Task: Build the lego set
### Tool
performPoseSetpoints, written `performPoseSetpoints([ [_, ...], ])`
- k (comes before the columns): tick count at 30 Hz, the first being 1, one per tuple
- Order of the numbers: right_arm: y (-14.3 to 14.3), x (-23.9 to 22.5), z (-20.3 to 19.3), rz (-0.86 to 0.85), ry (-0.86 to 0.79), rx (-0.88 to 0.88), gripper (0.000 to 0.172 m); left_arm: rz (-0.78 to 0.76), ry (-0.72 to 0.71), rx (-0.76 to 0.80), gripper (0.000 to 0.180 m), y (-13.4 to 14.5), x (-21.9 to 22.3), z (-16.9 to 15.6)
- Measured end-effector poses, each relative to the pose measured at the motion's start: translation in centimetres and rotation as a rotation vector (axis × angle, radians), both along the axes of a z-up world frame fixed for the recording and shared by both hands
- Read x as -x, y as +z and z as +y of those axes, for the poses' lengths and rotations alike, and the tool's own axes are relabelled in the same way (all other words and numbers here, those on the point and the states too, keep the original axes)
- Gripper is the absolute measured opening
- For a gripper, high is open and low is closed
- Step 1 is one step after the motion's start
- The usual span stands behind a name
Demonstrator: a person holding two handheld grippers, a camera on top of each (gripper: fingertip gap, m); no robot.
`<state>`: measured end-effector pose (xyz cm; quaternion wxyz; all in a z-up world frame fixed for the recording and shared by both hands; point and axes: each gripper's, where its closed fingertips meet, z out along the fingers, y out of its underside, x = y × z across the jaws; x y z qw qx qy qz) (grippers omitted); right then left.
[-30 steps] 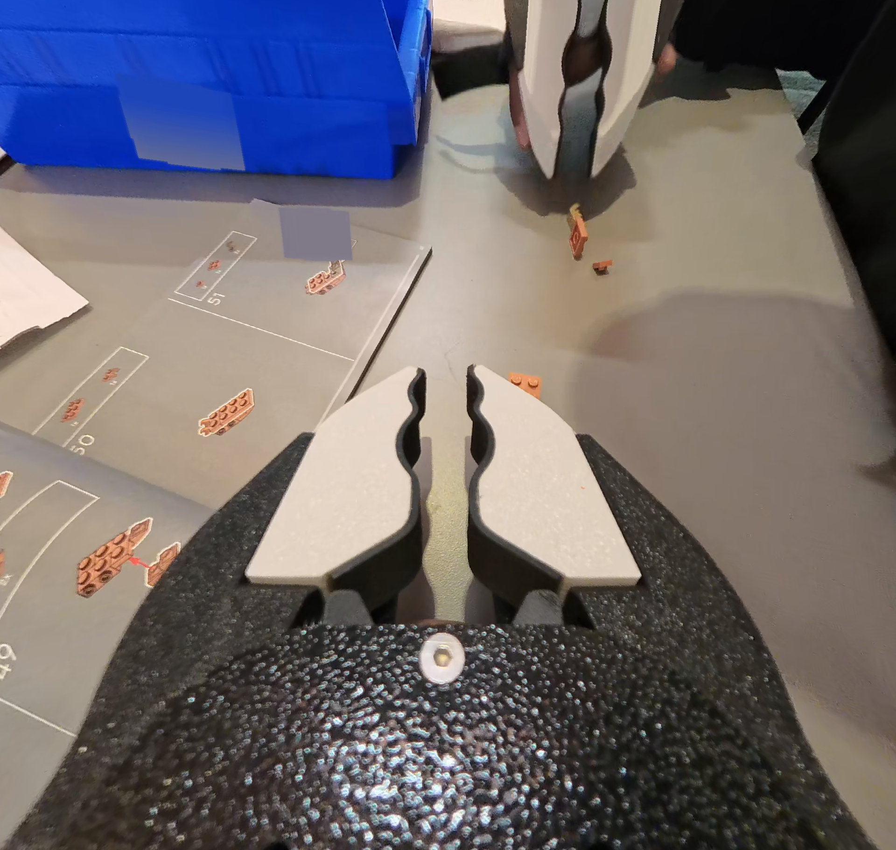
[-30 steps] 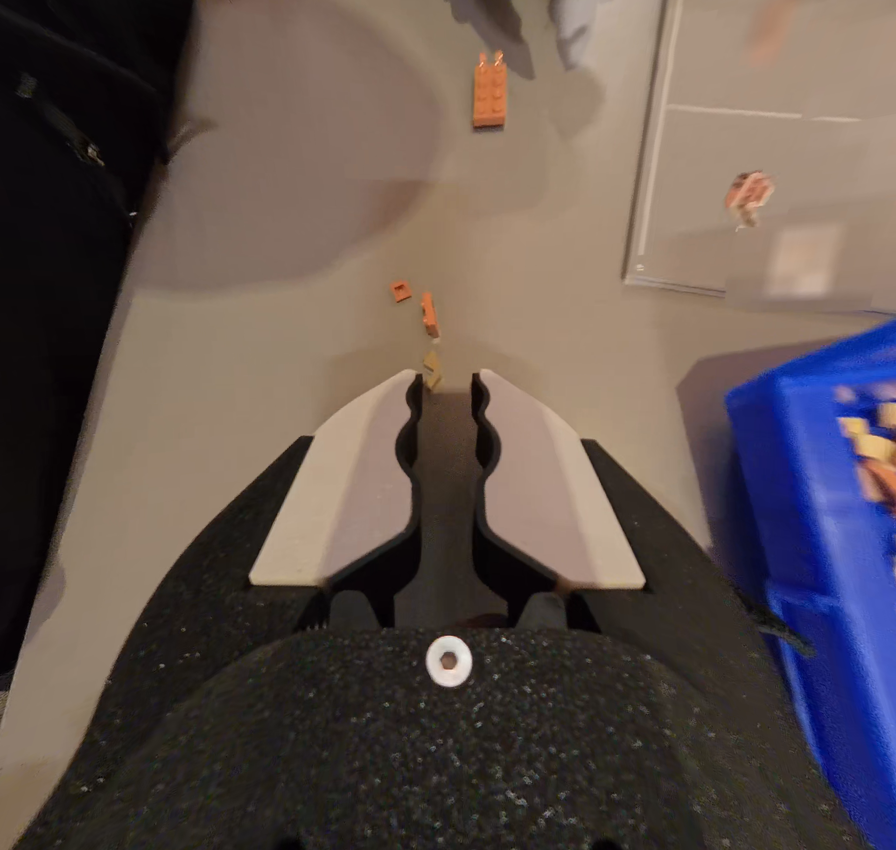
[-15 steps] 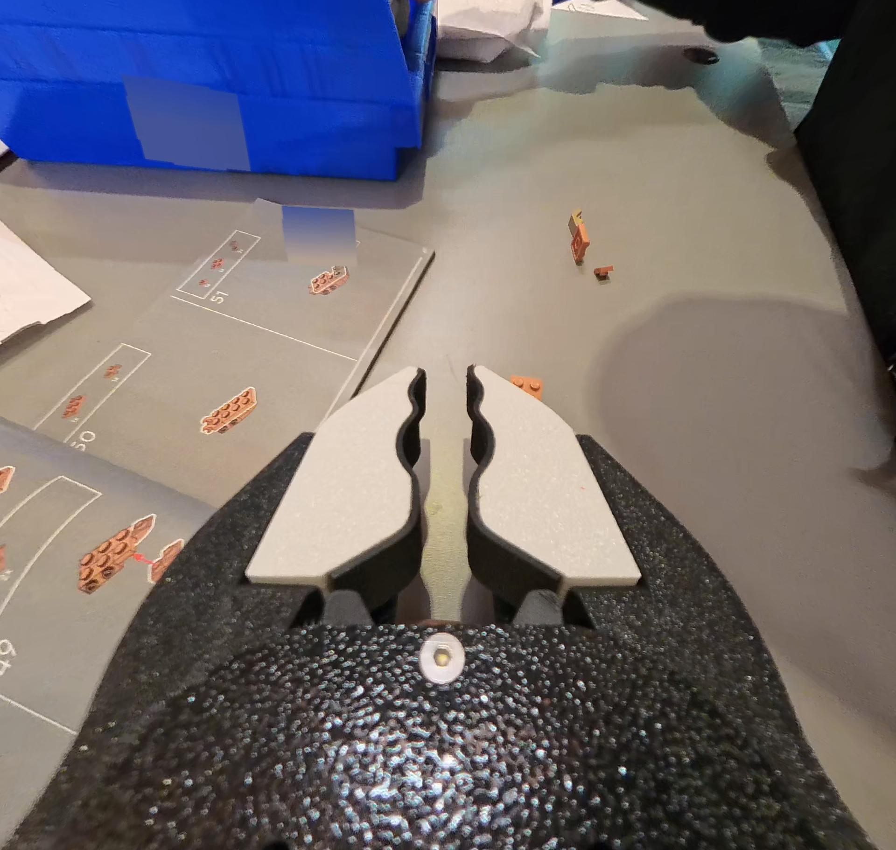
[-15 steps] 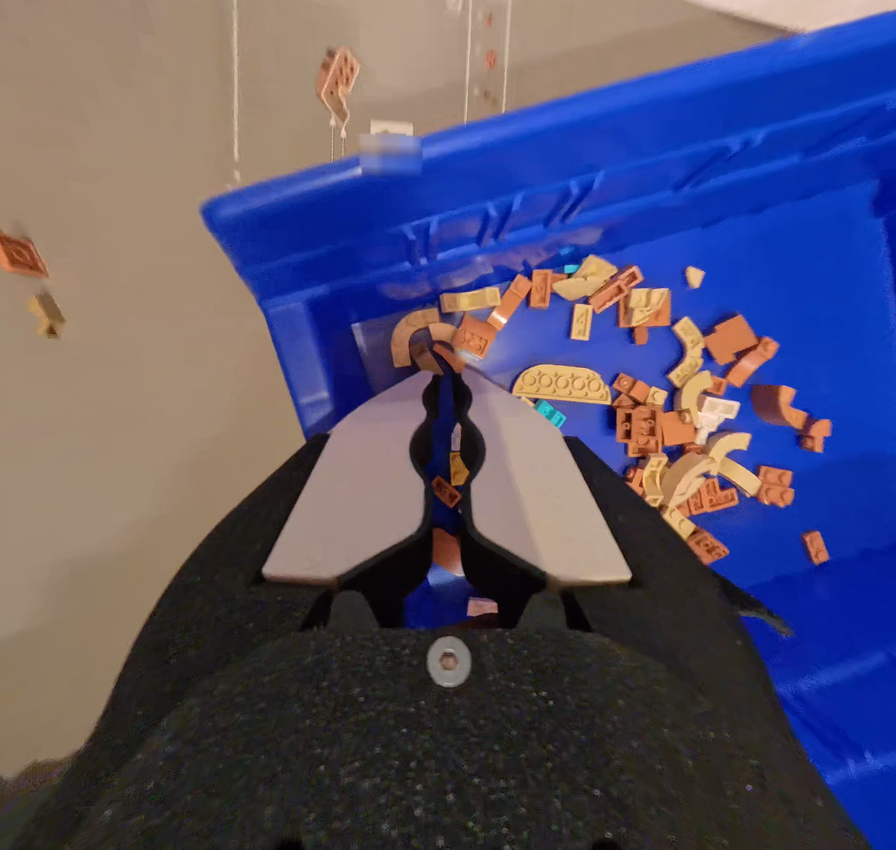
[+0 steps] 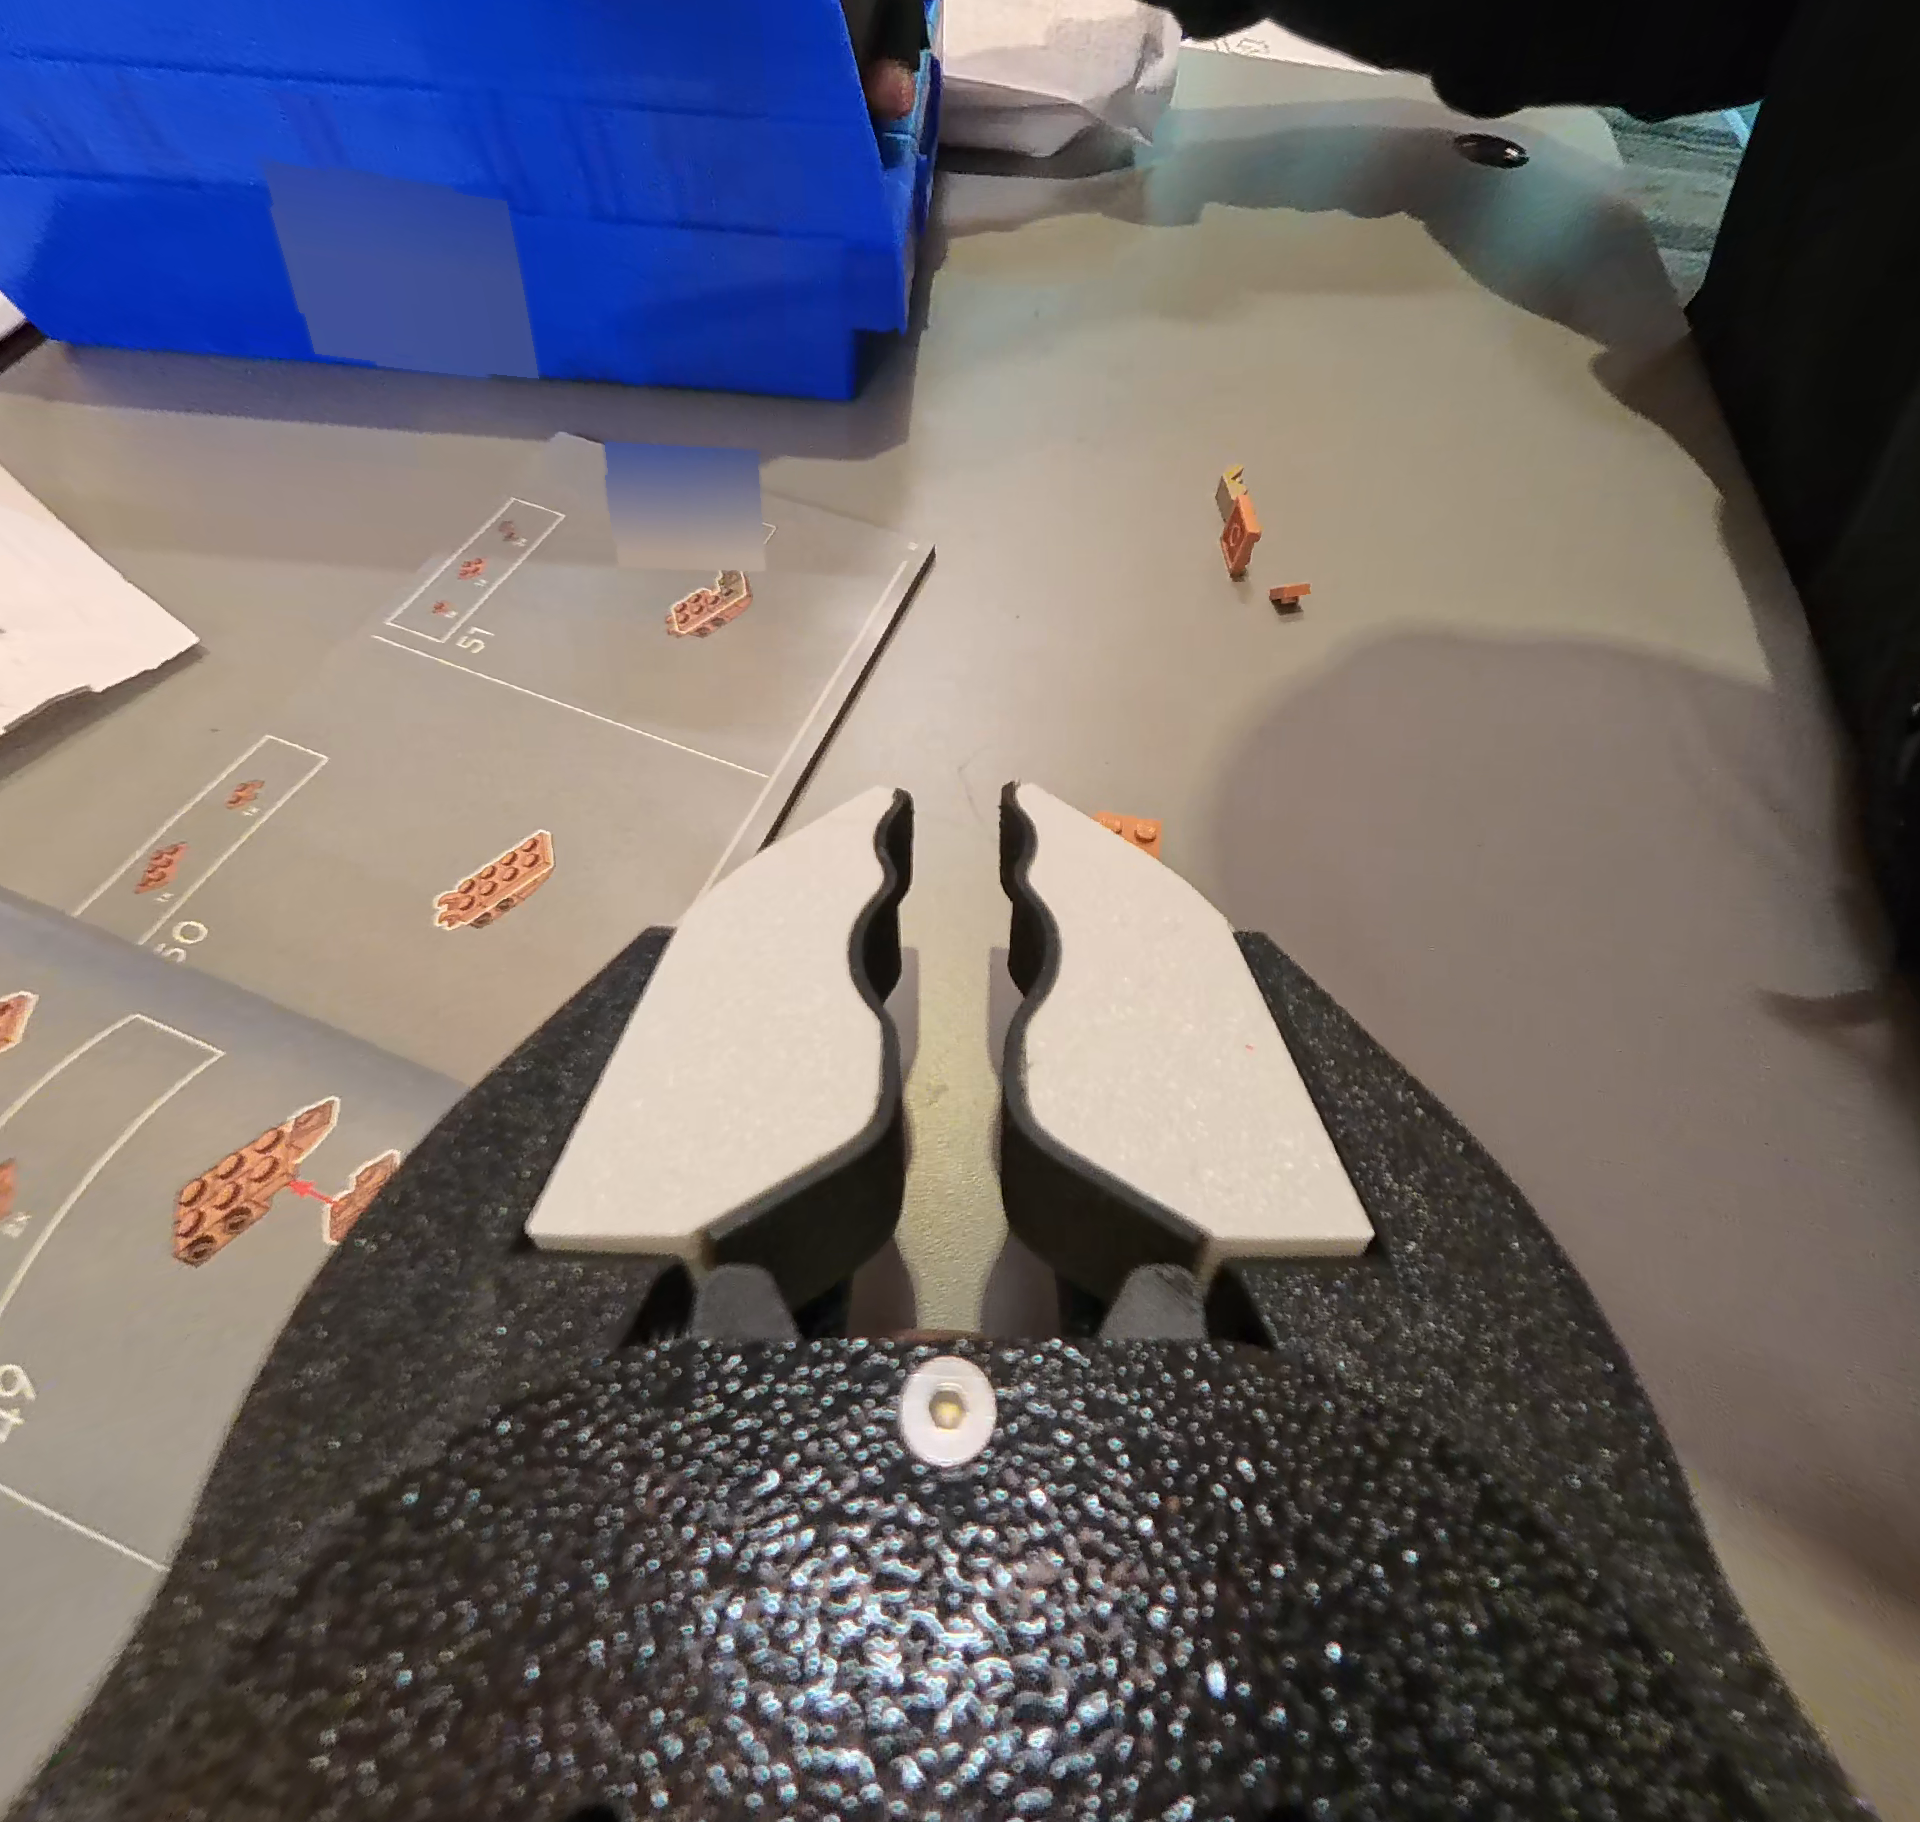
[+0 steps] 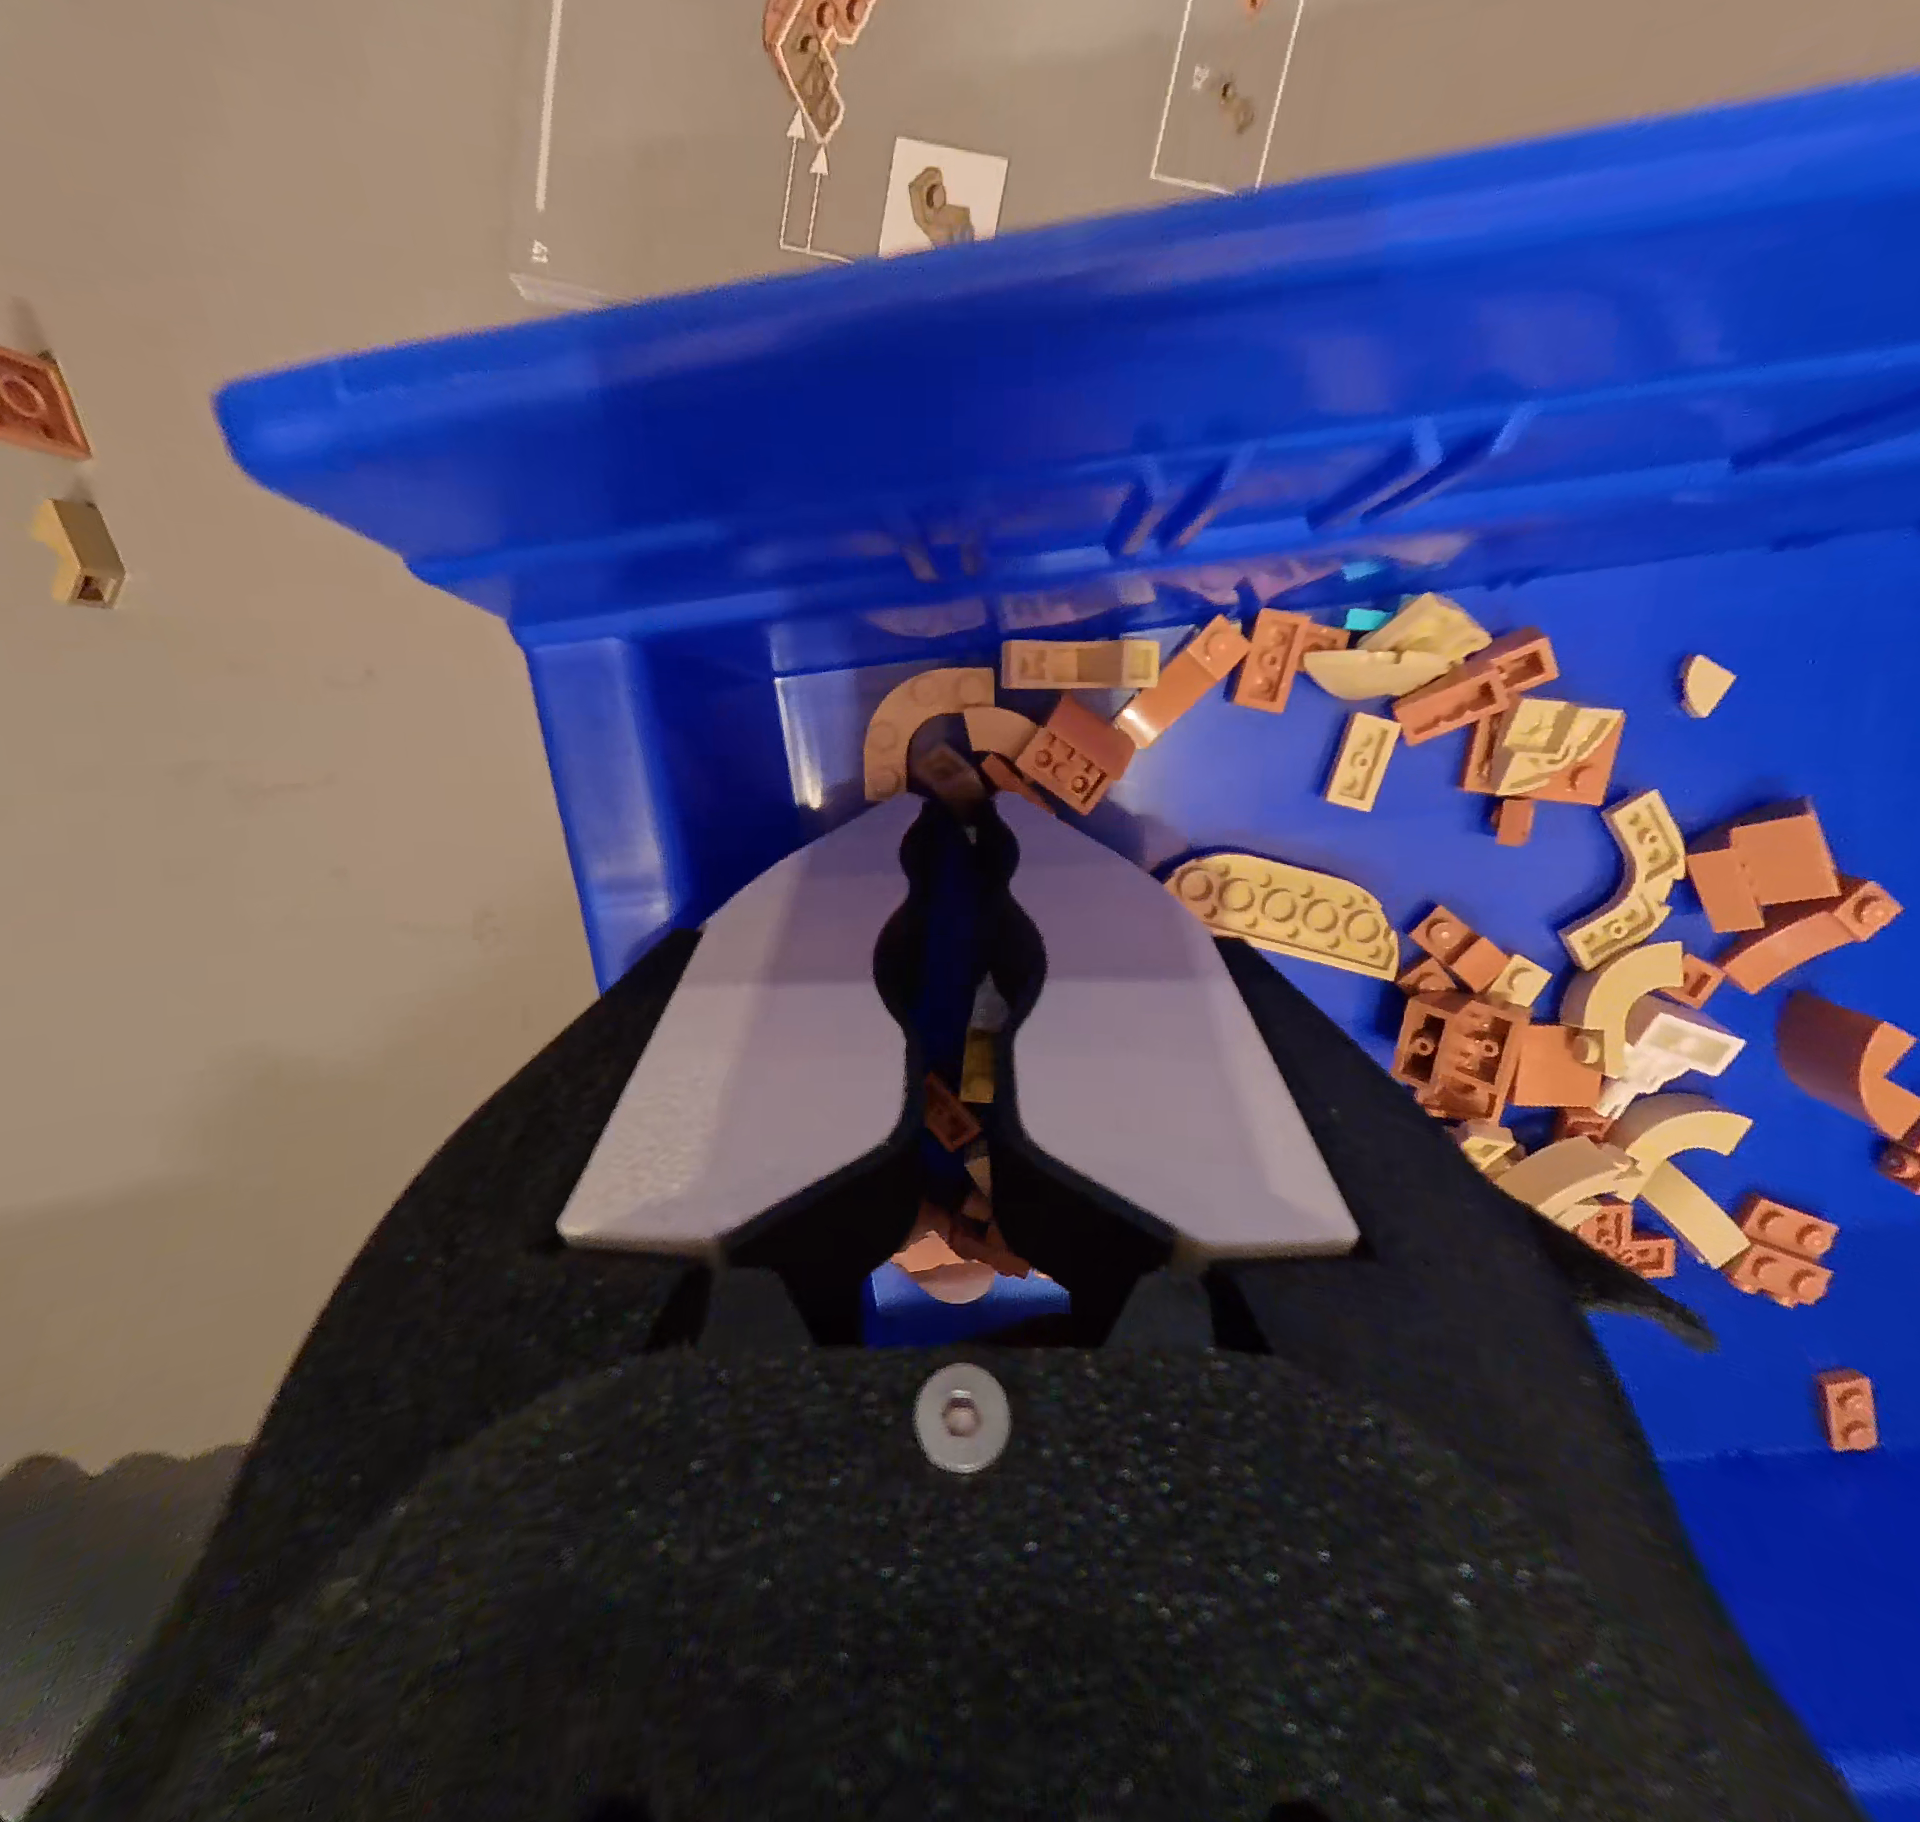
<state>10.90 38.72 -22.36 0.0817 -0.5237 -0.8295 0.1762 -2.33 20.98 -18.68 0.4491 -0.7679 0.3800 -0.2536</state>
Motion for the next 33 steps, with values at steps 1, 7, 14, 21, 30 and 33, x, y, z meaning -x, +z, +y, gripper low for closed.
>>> performPoseSetpoints([
  [1,0.0,0.0,0.1,0.001,-0.001,-0.005,0.009,-0.001,0.001,0.002,0.015,0.0,0.0,0.0],
  [7,-0.6,0.1,0.3,-0.006,-0.016,-0.035,0.01,0.007,-0.002,0.005,0.015,-0.1,0.0,0.0],
  [14,-0.1,0.5,0.4,0.035,-0.009,-0.053,0.009,0.003,0.001,0.006,0.015,-0.1,0.0,0.1],
  [21,3.5,-0.7,0.5,0.14,-0.081,-0.067,0.009,0.002,0.0,-0.003,0.015,0.0,0.0,0.0],
  [30,7.6,-3.5,-6.9,0.351,-0.122,-0.052,0.009,0.043,-0.022,-0.007,0.015,-0.5,-0.2,-0.5],
  [33,5.9,-2.8,-10.8,0.373,-0.092,-0.007,0.009,0.077,-0.035,-0.01,0.017,-0.9,-0.3,-0.7],
])
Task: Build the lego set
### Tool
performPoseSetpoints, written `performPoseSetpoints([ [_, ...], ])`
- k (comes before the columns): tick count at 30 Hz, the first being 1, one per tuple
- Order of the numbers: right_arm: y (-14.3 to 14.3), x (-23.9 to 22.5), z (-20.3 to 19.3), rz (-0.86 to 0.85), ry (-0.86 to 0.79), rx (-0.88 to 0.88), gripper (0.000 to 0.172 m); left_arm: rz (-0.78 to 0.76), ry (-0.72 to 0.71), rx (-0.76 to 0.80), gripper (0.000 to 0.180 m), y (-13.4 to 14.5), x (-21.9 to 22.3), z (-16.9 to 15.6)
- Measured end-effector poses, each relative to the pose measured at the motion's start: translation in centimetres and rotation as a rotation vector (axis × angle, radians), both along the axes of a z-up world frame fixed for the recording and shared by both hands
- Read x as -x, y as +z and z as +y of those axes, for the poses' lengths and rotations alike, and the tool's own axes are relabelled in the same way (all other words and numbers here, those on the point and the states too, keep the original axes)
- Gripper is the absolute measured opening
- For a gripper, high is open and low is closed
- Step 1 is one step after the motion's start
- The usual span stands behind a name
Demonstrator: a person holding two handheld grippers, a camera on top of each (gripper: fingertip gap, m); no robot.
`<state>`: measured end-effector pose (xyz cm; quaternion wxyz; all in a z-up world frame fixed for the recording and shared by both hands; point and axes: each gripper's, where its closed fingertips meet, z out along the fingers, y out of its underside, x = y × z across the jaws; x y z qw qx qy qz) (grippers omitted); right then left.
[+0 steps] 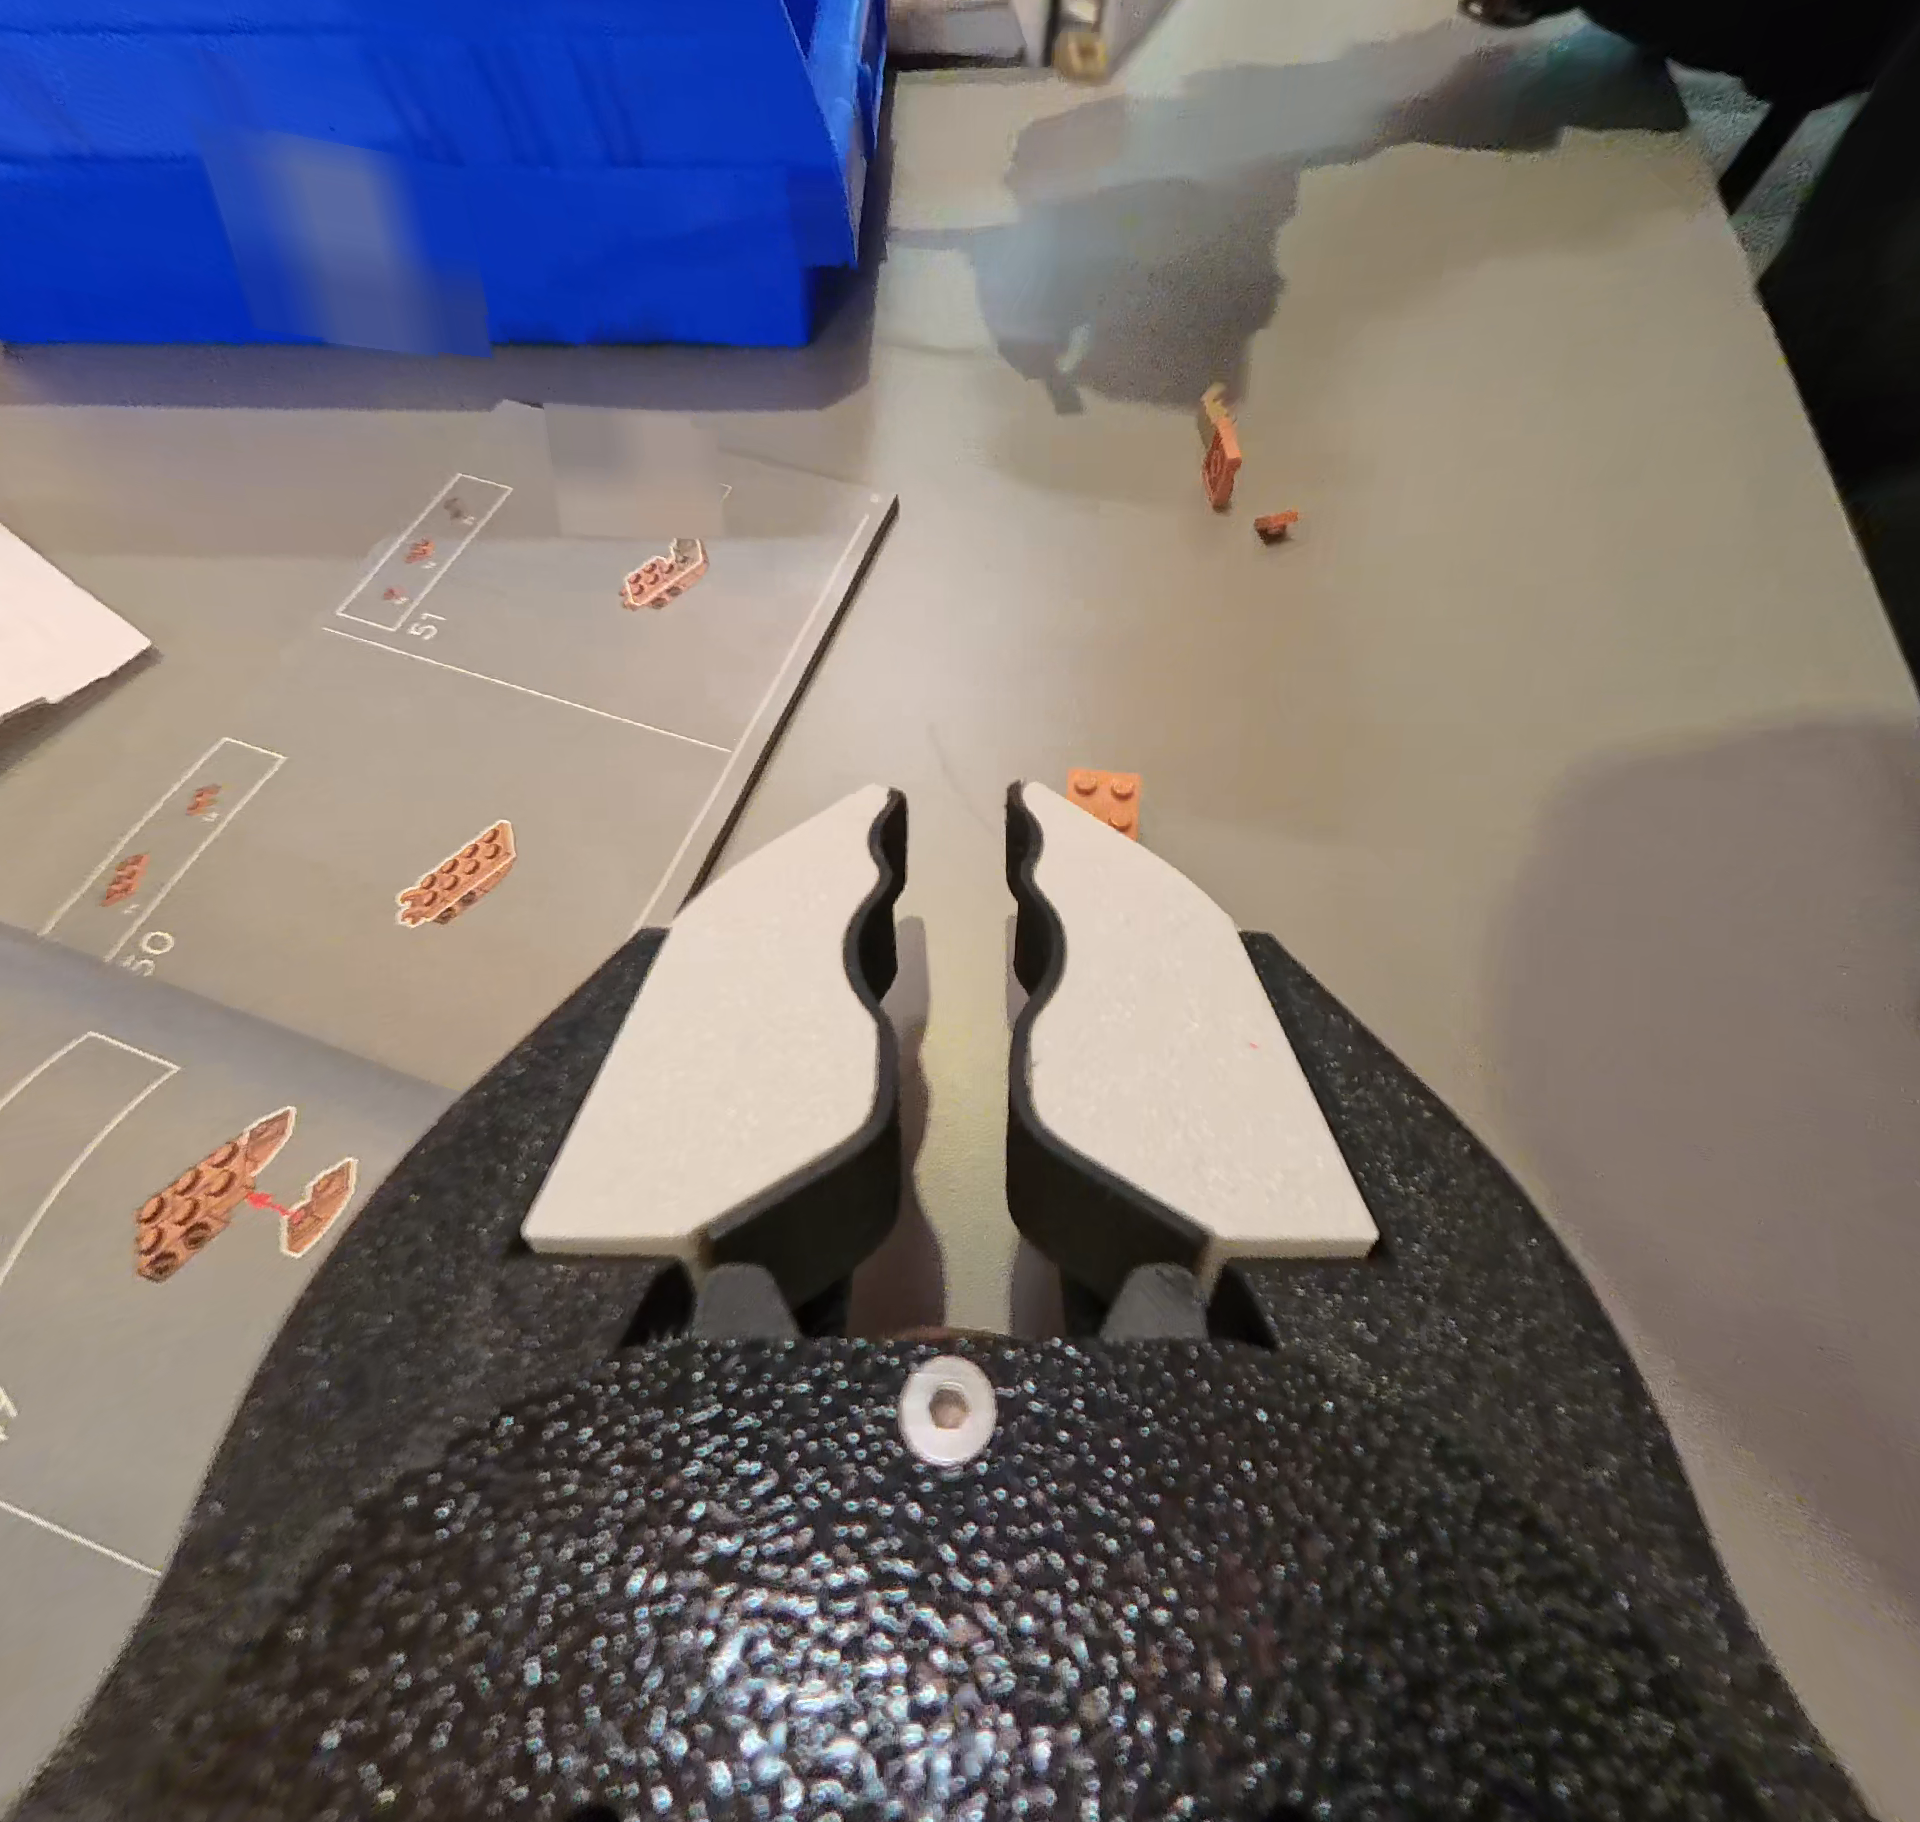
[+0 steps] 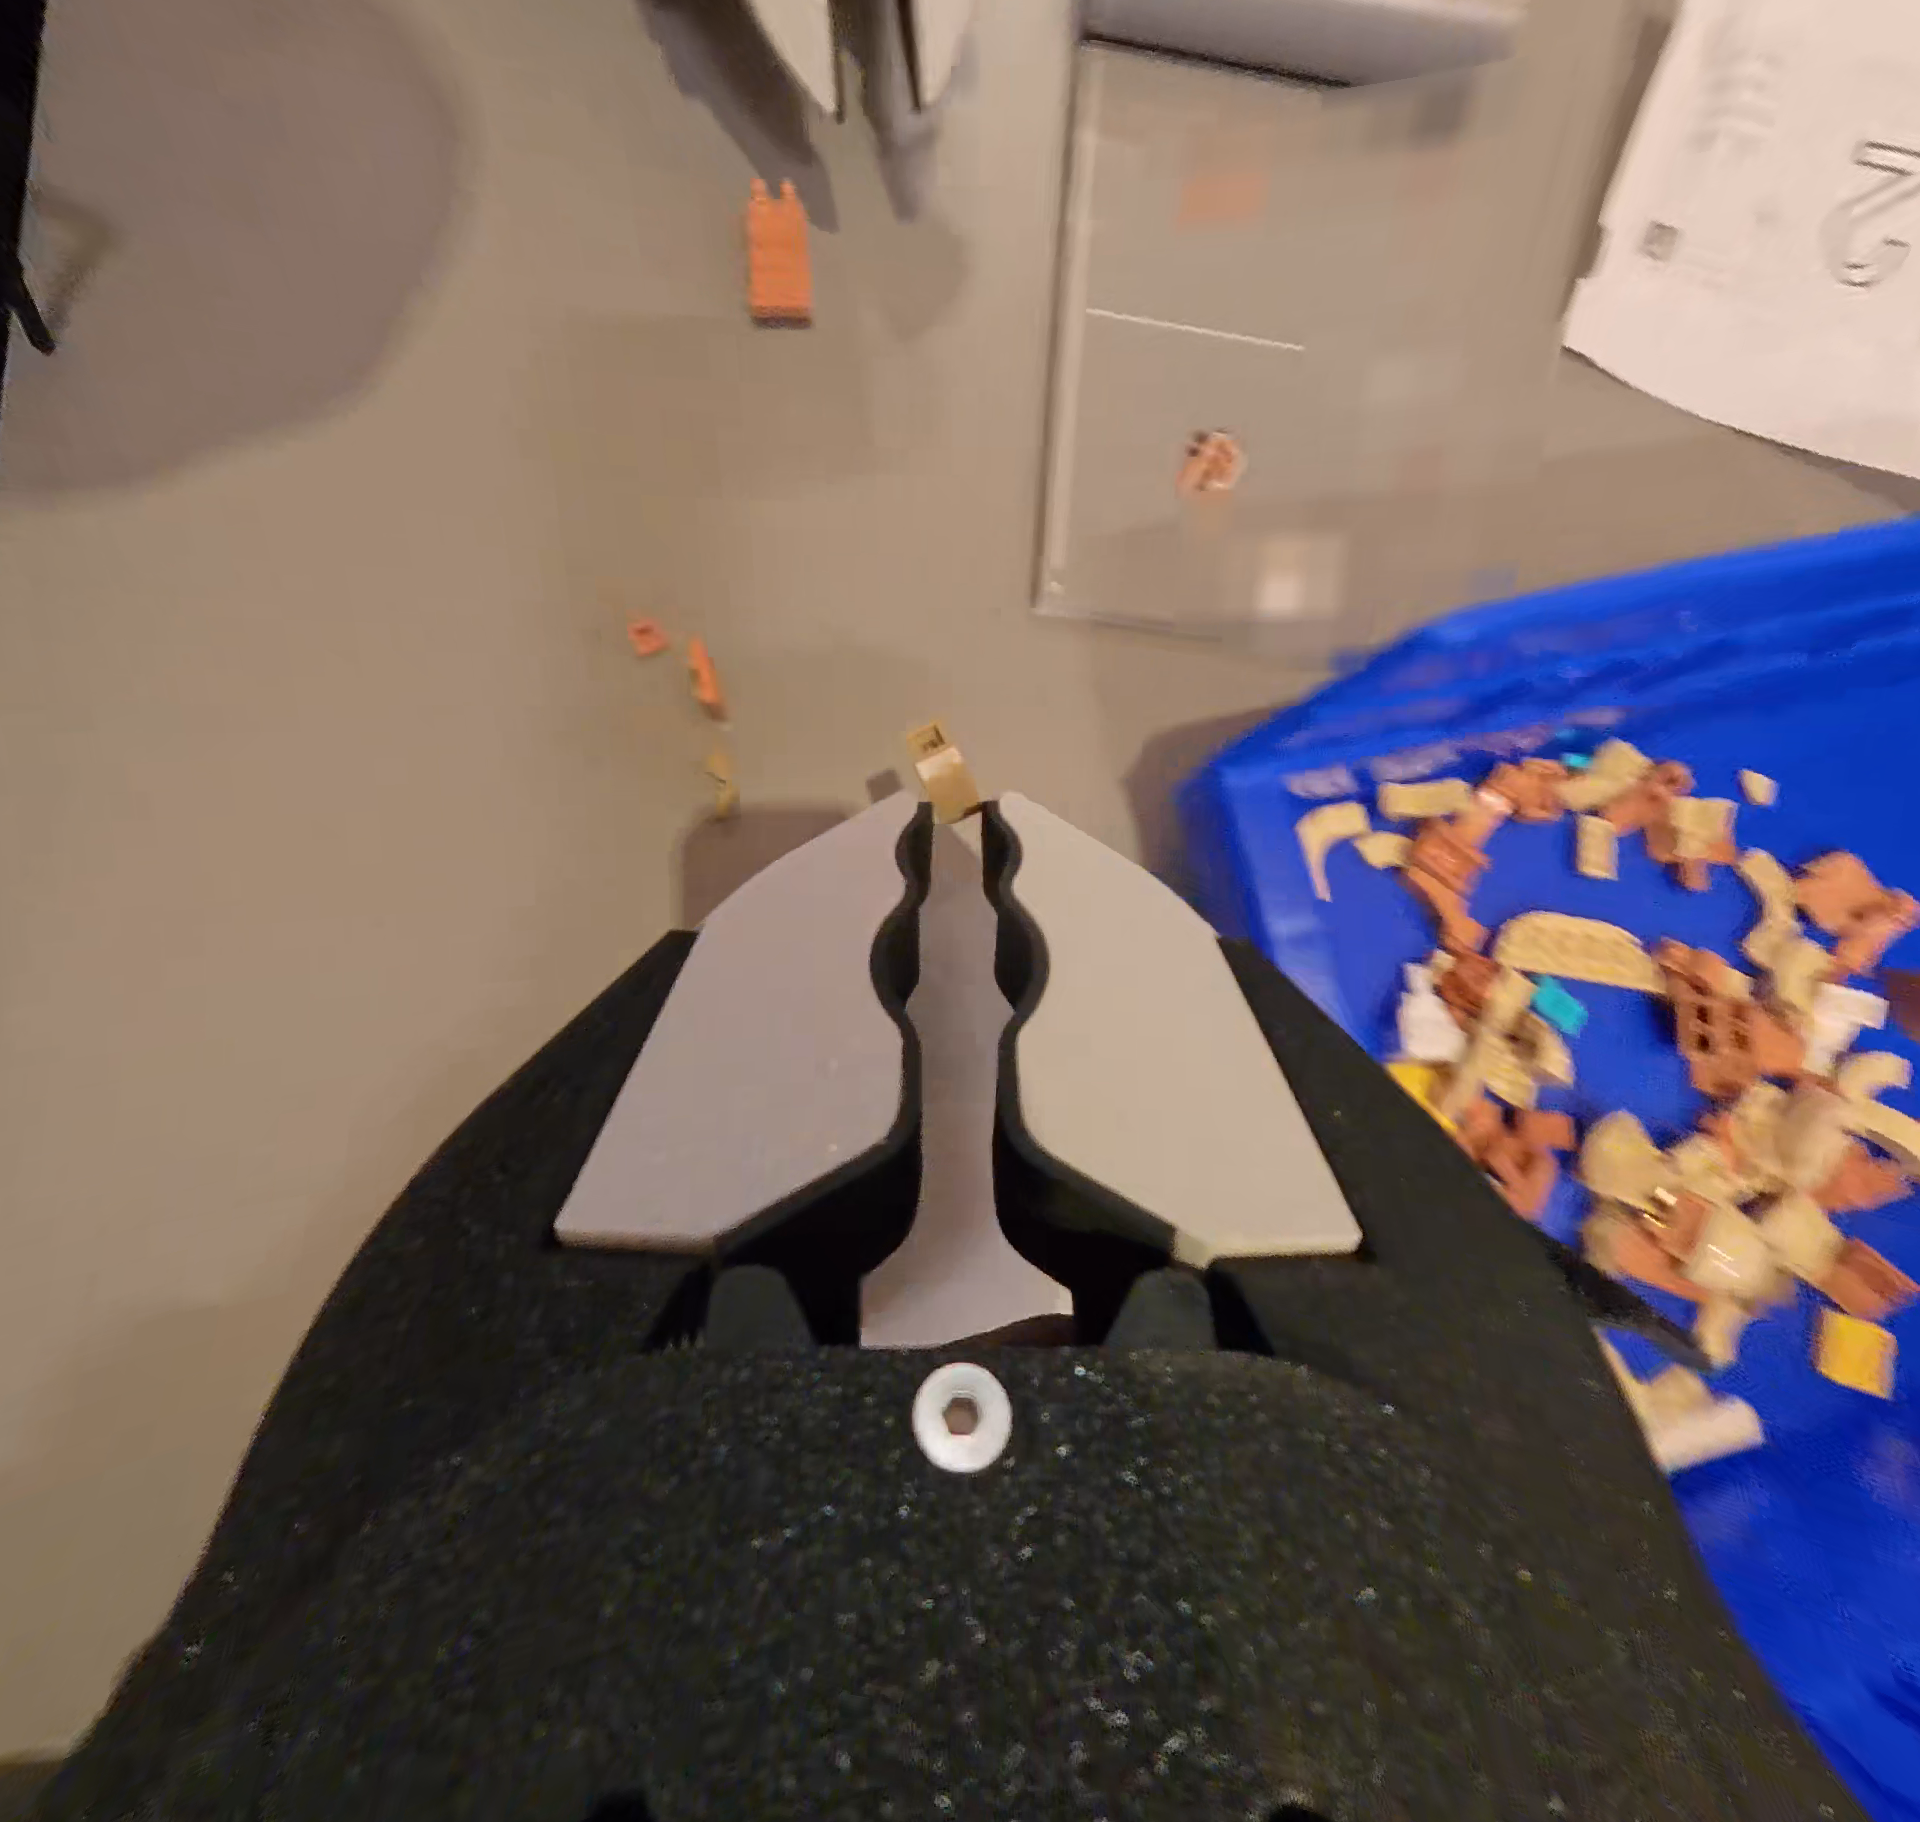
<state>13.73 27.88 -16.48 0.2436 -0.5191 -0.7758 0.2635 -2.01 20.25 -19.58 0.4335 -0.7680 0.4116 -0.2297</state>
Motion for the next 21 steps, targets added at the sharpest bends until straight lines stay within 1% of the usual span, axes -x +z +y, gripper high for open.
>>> performPoseSetpoints([
  [4,-3.1,1.7,-2.8,0.009,0.016,0.033,0.009,0.014,-0.003,-0.002,0.018,-0.2,-0.1,0.0],
  [7,-4.5,2.4,-3.1,-0.002,0.01,0.013,0.009,0.016,-0.007,-0.012,0.018,-0.1,-0.1,-0.1],
  [12,-4.9,2.7,-3.2,0.033,-0.014,0.103,0.009,0.049,-0.034,-0.016,0.018,-0.5,-0.4,-0.5],
  [21,-5.9,2.8,-4.1,0.041,0.02,0.103,0.011,0.055,-0.059,-0.016,0.019,-0.6,-0.6,-0.8],
])
